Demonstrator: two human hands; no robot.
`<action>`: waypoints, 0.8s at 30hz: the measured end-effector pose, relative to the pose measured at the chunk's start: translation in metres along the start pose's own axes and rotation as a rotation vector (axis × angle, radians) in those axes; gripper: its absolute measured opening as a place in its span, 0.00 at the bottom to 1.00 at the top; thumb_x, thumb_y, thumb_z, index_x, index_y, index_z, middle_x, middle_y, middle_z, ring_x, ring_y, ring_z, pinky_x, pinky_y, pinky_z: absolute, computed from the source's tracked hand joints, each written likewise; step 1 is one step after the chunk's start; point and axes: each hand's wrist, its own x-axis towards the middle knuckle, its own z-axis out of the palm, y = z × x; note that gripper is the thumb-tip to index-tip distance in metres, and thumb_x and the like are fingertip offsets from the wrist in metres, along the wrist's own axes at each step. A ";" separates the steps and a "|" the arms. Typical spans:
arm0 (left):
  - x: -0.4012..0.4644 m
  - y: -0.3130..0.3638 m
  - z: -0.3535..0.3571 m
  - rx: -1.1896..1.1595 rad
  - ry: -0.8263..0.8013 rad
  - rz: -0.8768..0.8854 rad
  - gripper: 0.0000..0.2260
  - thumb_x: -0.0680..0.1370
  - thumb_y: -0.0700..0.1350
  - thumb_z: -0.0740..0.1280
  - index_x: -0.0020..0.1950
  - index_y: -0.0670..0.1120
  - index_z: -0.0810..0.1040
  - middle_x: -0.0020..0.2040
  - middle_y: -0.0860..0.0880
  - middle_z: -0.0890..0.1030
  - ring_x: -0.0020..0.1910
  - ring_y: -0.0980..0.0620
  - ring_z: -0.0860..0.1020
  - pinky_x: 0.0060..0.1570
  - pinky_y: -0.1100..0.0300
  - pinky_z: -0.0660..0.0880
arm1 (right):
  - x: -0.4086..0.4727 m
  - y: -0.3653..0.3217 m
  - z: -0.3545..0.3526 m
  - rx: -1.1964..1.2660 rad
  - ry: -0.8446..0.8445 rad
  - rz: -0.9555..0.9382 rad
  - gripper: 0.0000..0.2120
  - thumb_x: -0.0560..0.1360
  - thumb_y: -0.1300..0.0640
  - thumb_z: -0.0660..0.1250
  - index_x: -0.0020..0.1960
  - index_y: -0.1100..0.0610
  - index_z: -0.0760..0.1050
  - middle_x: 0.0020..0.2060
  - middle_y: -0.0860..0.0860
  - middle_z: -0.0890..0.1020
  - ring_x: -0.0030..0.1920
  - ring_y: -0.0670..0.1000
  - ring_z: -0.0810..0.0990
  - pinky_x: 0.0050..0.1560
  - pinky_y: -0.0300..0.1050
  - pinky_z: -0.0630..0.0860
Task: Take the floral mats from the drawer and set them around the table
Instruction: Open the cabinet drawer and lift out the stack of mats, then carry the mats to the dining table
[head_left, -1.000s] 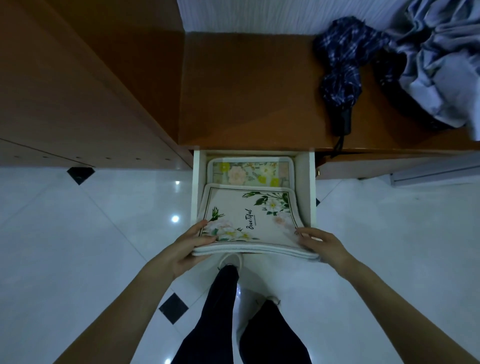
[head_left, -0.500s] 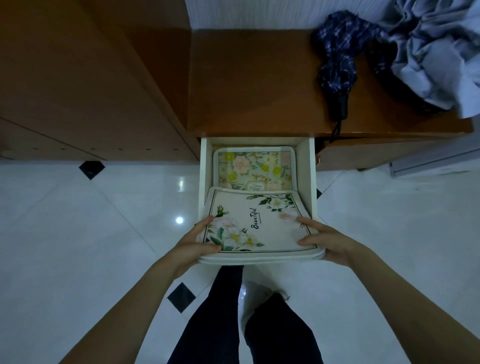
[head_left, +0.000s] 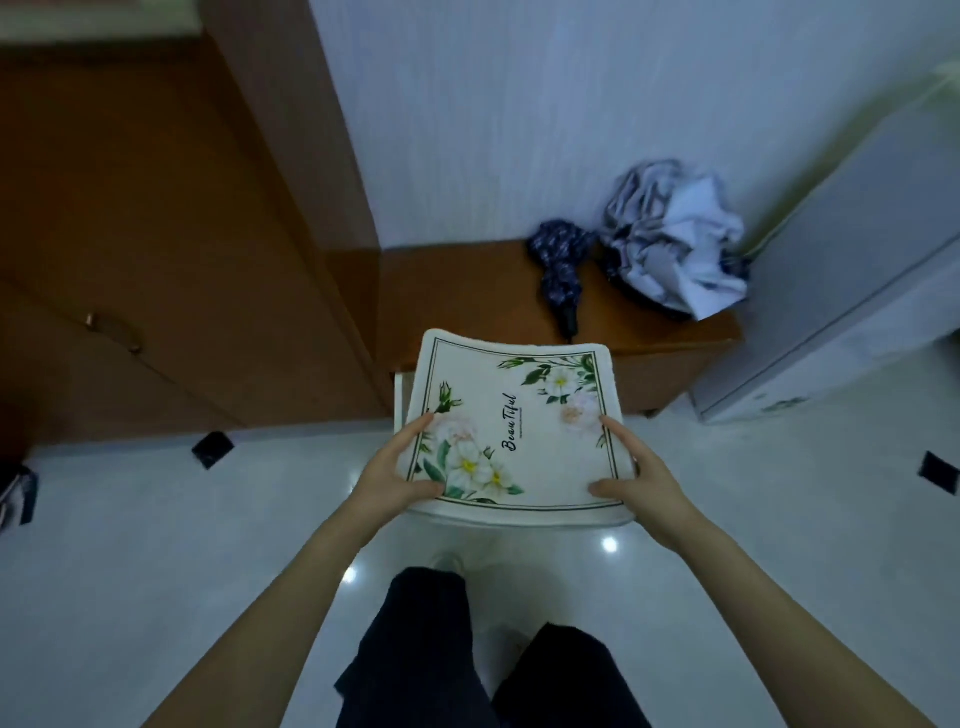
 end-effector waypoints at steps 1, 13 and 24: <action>-0.008 0.017 0.005 0.002 -0.009 0.037 0.38 0.67 0.28 0.73 0.68 0.60 0.71 0.62 0.55 0.74 0.52 0.61 0.79 0.47 0.65 0.77 | -0.017 -0.011 -0.007 0.003 0.037 -0.050 0.39 0.66 0.75 0.71 0.67 0.42 0.69 0.62 0.51 0.77 0.56 0.52 0.80 0.55 0.48 0.79; -0.048 0.201 0.076 0.159 -0.353 0.286 0.36 0.66 0.25 0.71 0.67 0.56 0.73 0.57 0.61 0.74 0.50 0.64 0.78 0.43 0.69 0.76 | -0.208 -0.106 -0.046 0.121 0.612 -0.334 0.37 0.67 0.76 0.70 0.69 0.49 0.70 0.63 0.39 0.73 0.57 0.29 0.73 0.49 0.24 0.71; -0.088 0.238 0.213 0.406 -0.924 0.455 0.29 0.67 0.25 0.68 0.59 0.54 0.77 0.54 0.59 0.78 0.50 0.60 0.79 0.38 0.70 0.75 | -0.356 -0.036 -0.018 0.358 1.243 -0.246 0.34 0.59 0.61 0.72 0.63 0.42 0.73 0.61 0.39 0.76 0.60 0.42 0.75 0.51 0.30 0.73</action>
